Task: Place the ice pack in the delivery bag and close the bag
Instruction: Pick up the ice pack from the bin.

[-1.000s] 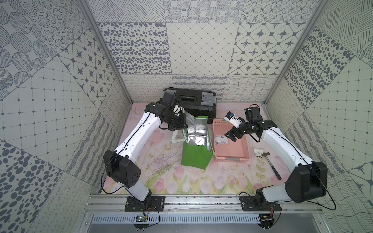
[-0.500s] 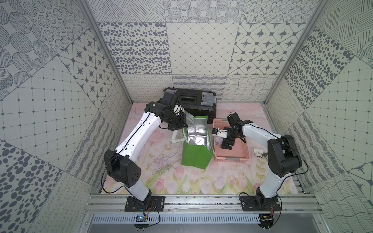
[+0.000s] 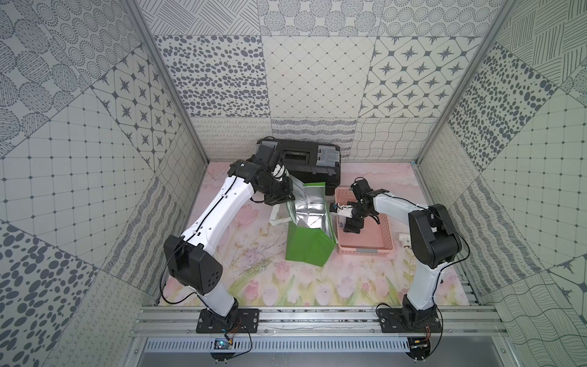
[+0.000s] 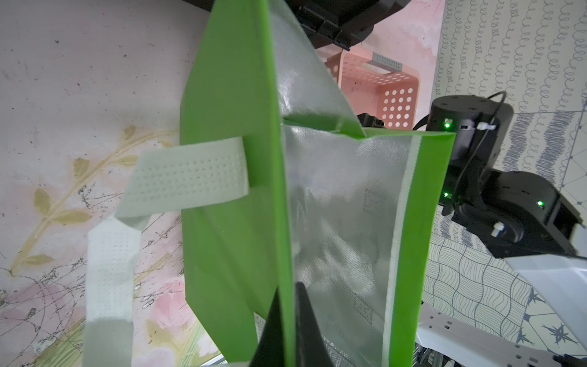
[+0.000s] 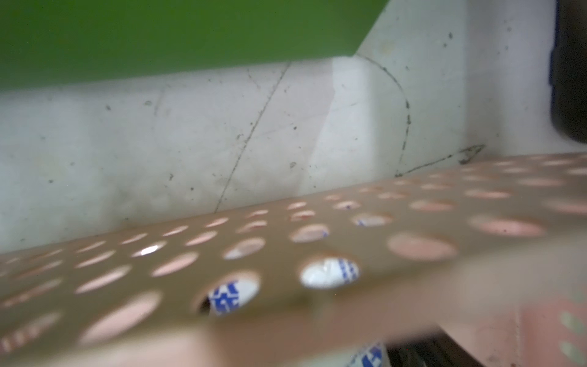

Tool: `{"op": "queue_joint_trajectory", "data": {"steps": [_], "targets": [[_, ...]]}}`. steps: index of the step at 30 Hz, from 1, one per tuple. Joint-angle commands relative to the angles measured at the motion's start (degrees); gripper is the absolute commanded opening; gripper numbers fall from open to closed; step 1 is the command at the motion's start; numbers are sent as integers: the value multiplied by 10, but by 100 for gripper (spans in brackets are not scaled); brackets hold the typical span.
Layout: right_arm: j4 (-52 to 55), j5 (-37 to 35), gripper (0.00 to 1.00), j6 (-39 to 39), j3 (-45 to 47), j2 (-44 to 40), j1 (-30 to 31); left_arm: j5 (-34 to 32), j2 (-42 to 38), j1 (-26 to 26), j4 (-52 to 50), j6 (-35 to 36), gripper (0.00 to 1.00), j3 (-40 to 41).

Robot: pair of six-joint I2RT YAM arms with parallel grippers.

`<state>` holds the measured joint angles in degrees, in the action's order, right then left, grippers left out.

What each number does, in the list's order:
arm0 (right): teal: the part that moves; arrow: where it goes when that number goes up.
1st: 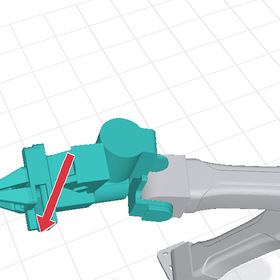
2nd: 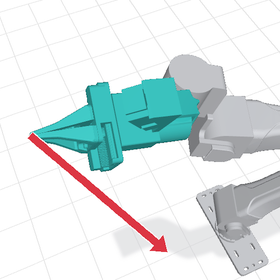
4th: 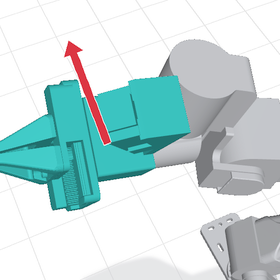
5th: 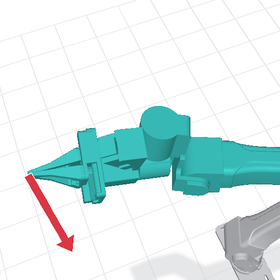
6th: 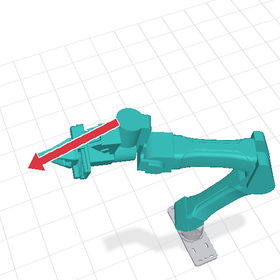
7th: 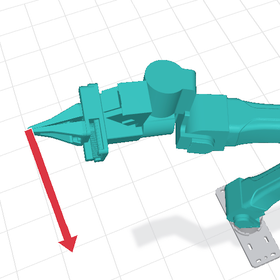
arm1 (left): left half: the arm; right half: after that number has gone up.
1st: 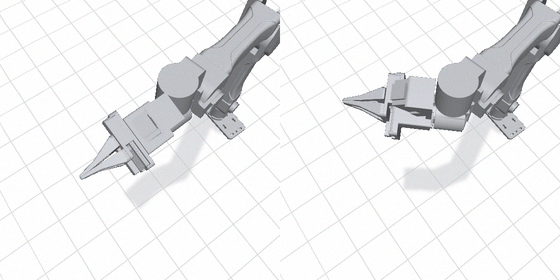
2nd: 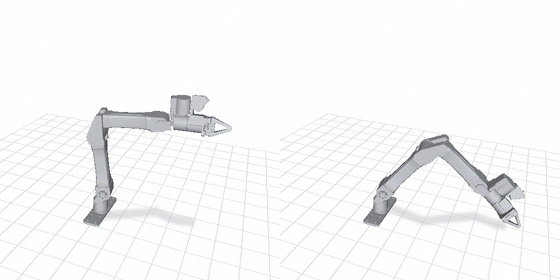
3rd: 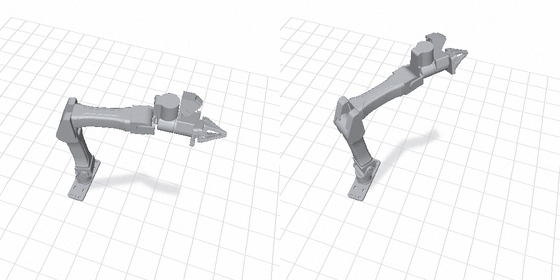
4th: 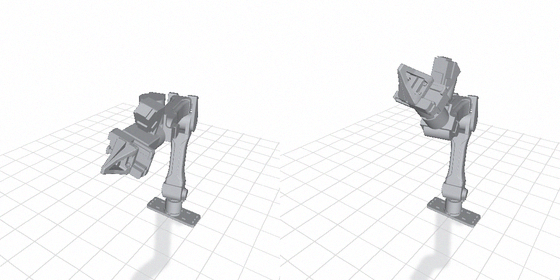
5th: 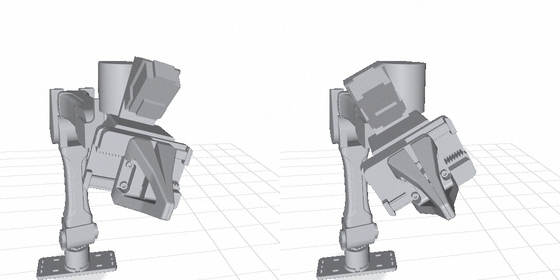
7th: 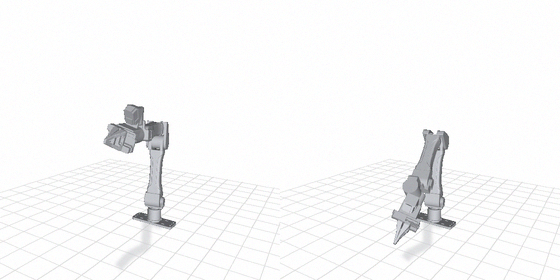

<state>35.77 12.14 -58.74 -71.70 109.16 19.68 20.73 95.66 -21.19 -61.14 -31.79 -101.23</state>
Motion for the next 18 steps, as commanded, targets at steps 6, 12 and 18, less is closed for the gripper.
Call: {"op": "queue_joint_trajectory", "data": {"steps": [6, 12, 18], "targets": [[-28, 25, 59, 54, 10, -44, -22, -4, 1, 1, -9, 8, 0, -11], [-27, 68, 51, 146, 21, -169, -64, 7, -3, 2, -8, 21, 0, -9], [-15, 117, 49, 295, -19, -309, -65, 30, -5, 2, 4, 33, 0, -8]]}}
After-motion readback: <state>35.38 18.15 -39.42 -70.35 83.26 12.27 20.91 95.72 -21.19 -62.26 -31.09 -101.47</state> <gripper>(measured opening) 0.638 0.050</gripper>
